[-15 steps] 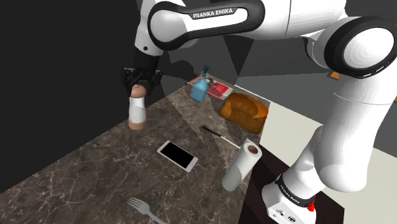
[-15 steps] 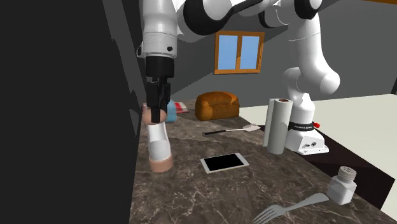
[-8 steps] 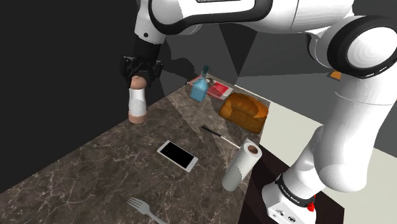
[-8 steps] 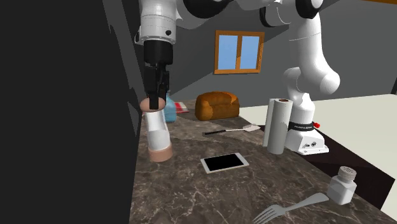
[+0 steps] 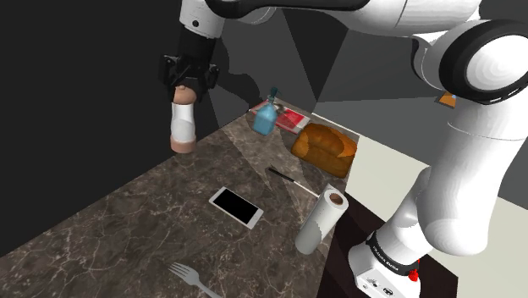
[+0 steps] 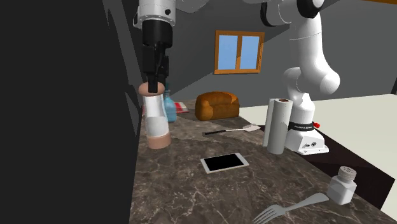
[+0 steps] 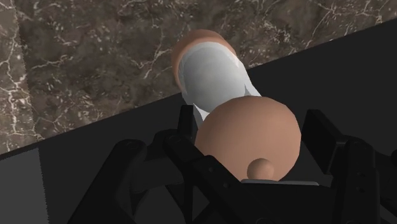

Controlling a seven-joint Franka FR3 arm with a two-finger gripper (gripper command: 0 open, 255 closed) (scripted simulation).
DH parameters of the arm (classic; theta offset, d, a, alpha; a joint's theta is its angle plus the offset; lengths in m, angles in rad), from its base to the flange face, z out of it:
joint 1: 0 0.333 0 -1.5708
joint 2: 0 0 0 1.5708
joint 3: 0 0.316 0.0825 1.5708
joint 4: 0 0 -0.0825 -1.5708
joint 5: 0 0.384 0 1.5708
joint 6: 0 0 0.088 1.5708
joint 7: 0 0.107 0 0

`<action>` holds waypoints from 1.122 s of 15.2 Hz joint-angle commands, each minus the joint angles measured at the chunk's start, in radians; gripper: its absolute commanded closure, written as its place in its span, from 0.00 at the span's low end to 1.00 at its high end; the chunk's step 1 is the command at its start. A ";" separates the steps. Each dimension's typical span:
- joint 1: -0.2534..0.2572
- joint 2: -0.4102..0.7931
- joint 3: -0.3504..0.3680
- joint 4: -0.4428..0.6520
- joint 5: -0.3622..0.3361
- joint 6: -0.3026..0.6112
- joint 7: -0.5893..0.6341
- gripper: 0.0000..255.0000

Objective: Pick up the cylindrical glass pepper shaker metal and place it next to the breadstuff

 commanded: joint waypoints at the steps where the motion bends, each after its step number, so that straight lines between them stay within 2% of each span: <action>1: 0.001 0.000 0.000 0.026 -0.001 -0.027 0.003 1.00; 17: 0.016 0.046 0.003 0.311 -0.016 -0.264 0.030 1.00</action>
